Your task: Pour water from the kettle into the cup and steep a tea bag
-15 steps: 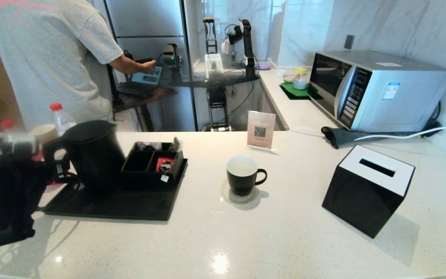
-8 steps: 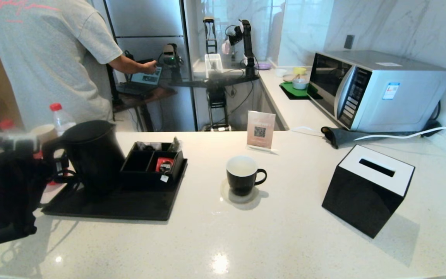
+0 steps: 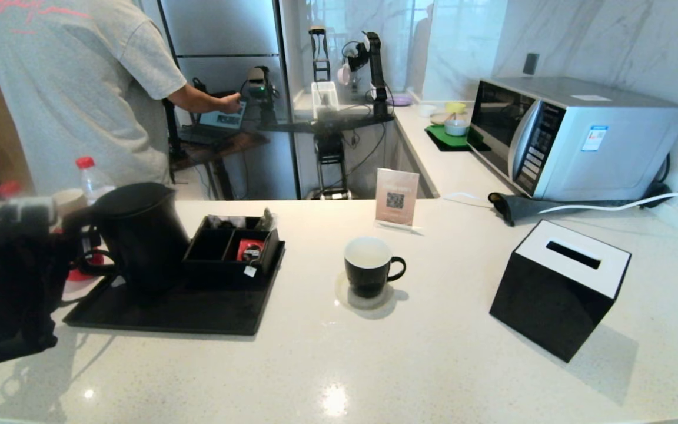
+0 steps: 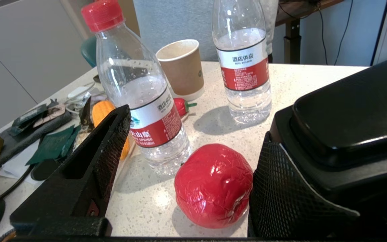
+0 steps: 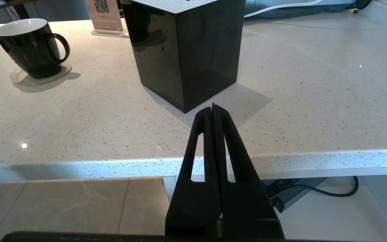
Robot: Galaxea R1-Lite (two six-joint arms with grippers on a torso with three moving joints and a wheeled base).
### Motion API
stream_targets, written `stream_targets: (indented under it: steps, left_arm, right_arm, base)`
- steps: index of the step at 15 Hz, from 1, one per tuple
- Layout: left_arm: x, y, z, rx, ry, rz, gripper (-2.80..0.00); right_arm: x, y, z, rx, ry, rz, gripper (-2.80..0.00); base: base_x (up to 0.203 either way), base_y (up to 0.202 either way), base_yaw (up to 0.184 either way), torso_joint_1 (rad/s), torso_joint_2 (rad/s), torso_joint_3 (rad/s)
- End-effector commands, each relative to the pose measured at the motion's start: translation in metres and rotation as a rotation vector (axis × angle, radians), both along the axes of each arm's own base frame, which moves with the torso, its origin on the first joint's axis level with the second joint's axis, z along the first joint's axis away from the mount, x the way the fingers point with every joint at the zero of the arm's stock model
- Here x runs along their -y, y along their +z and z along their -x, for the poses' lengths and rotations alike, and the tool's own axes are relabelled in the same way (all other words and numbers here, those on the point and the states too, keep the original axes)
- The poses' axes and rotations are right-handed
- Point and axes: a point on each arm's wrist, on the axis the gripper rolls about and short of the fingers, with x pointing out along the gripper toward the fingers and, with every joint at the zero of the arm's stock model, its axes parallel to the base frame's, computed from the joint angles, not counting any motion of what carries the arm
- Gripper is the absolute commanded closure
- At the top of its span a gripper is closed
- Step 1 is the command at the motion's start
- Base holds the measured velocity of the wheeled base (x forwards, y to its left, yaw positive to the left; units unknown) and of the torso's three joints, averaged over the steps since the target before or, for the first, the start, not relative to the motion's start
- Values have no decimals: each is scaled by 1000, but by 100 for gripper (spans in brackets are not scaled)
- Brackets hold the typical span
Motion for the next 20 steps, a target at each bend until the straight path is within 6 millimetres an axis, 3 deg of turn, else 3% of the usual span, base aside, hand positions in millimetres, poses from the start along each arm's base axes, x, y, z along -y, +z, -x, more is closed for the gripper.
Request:
stream_targets:
  steps: [1, 10, 11, 20]
  left_arm:
    - [-1, 2, -1, 38, 1, -17, -280]
    - [-2, -2, -8, 45, -4, -18, -280]
    - [-2, -1, -9, 49, -5, -20, 0]
    - [1, 0, -10, 53, -16, -22, 0]
  right_arm:
    - [0, 0, 0, 1, 0, 0, 0]
    - [0, 0, 0, 1, 0, 0, 0]
    - [0, 0, 0, 0, 0, -1, 0]
    - [0, 0, 0, 0, 0, 0, 0]
  base:
    - [0, 0, 0, 0, 0, 0]
    - [0, 0, 0, 0, 0, 0]
    - [0, 0, 0, 0, 0, 0]
    - [0, 0, 0, 0, 0, 0]
